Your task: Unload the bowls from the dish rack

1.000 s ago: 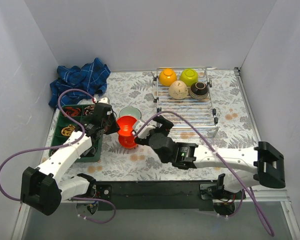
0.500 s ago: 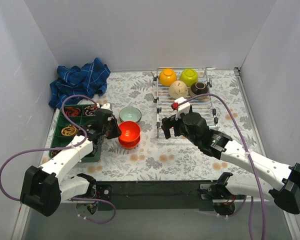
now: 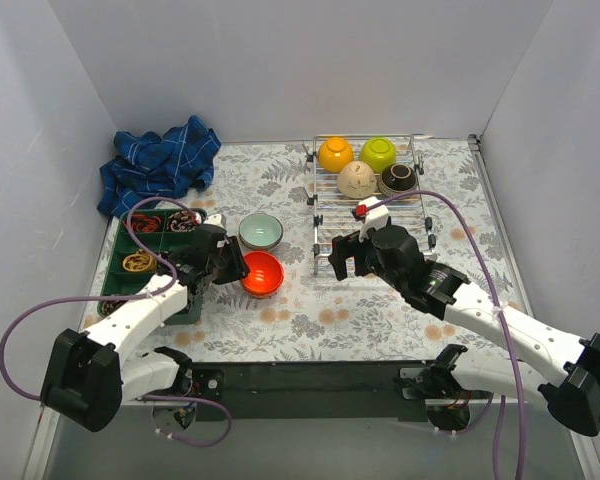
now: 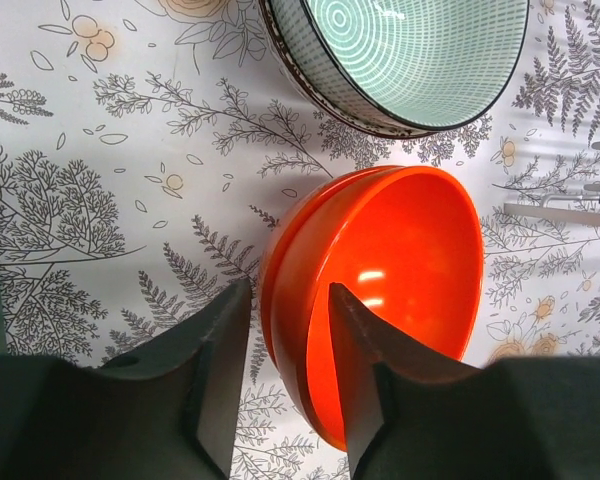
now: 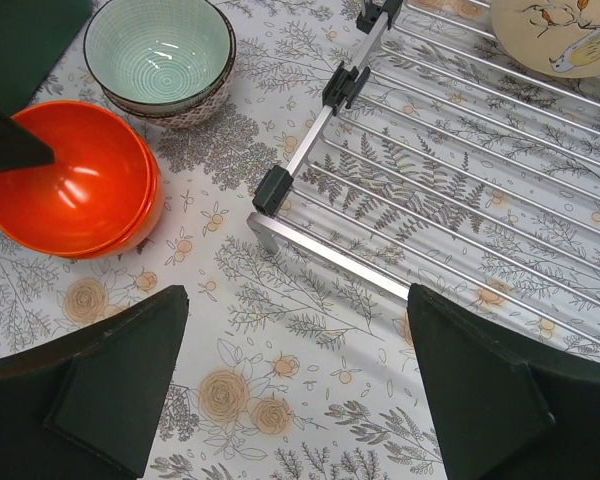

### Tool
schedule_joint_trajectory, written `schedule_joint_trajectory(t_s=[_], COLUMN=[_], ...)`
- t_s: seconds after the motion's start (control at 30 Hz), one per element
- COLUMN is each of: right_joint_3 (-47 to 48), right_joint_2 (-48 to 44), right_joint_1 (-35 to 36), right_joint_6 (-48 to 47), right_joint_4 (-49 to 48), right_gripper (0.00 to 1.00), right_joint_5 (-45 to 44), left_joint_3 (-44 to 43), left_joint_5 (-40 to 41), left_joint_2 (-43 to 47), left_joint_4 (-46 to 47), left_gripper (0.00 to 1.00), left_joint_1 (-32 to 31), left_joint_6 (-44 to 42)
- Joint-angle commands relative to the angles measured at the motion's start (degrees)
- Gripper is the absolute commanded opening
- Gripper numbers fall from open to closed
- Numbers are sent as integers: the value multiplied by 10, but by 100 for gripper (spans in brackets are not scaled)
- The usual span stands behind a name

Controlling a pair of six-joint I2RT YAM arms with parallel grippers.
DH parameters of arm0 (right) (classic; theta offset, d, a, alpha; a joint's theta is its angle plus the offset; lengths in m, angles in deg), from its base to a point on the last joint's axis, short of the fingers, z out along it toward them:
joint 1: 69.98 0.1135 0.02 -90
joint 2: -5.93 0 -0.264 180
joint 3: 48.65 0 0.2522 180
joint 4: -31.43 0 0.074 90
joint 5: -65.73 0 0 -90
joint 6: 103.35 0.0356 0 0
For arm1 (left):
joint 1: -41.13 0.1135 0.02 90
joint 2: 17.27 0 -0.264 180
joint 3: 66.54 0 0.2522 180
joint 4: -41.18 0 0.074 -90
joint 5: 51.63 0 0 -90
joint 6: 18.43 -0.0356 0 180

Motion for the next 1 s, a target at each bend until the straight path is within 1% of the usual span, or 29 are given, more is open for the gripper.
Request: schedule_joint_trajectory(t_s=[0.0, 0.13, 0.23, 0.27, 0.33, 0.4, 0.63, 0.83, 0.9, 0.93, 0.97], right_joint_3=[-4, -3, -2, -2, -2, -2, -8, -20, -17, -14, -10], right_joint_2=[-15, -16, -18, -19, -20, -22, -27, -27, -24, -22, -18], right_joint_1=[-6, -11, -13, -13, -14, -14, -15, -20, -23, -26, -28], right_joint_6=[11, 9, 7, 7, 6, 6, 9, 10, -1, -7, -14], right_joint_4=[-9, -5, -3, -2, -3, -1, 2, 3, 3, 3, 2], right_gripper=[99, 99, 99, 99, 99, 98, 99, 99, 98, 99, 99], right_joint_5=[7, 7, 8, 8, 7, 7, 11, 7, 3, -3, -6], left_joint_3=[-7, -12, -8, -6, -4, 0, 8, 16, 14, 12, 9], left_joint_5=[10, 26, 30, 29, 27, 27, 22, 16, 14, 14, 14], left_joint_2=[37, 64, 76, 78, 75, 66, 57, 63, 67, 69, 72], left_joint_4=[2, -16, -24, -23, -25, -28, -24, -14, -14, -16, -21], left_gripper=[38, 37, 31, 27, 23, 16, 0, 0, 4, 10, 13], left_joint_1=[-1, -2, -1, -1, -1, -1, -2, -2, -1, -2, -1], left_joint_6=[7, 20, 32, 35, 38, 42, 48, 53, 52, 53, 53])
